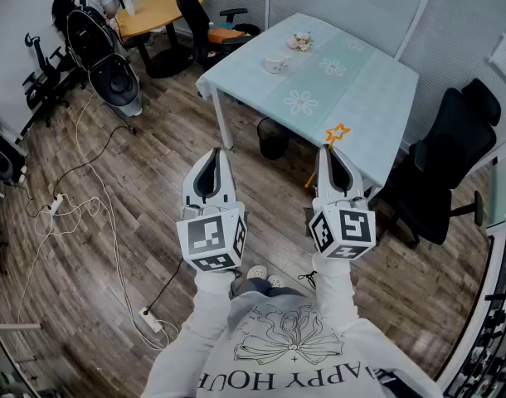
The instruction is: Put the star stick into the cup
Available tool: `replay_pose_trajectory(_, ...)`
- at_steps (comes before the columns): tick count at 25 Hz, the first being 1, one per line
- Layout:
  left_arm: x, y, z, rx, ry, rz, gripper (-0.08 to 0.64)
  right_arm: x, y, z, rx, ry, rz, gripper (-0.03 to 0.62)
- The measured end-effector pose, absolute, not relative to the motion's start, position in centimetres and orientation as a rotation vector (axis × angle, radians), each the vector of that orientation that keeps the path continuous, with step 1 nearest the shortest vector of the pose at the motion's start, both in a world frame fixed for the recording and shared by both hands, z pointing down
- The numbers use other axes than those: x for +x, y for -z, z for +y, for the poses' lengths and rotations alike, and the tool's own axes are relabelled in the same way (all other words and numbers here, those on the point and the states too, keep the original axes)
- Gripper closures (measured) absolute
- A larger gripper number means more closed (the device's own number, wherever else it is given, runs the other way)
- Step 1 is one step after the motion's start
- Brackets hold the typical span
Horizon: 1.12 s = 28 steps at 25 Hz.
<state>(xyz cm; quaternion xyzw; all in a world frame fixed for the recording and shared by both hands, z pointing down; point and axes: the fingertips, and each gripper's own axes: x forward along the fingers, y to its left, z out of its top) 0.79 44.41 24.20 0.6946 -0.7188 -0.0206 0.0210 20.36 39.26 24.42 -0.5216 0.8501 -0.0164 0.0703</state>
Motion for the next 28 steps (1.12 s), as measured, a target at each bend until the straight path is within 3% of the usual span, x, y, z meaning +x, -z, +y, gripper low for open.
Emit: replay_pose_trajectory(28, -2.7, -25.8, 40.5, 2.193, 0.033, -2.184, 0.554, 17.0, -26.0, 35.7, -1.605, 0.074, 2.522, 0.575)
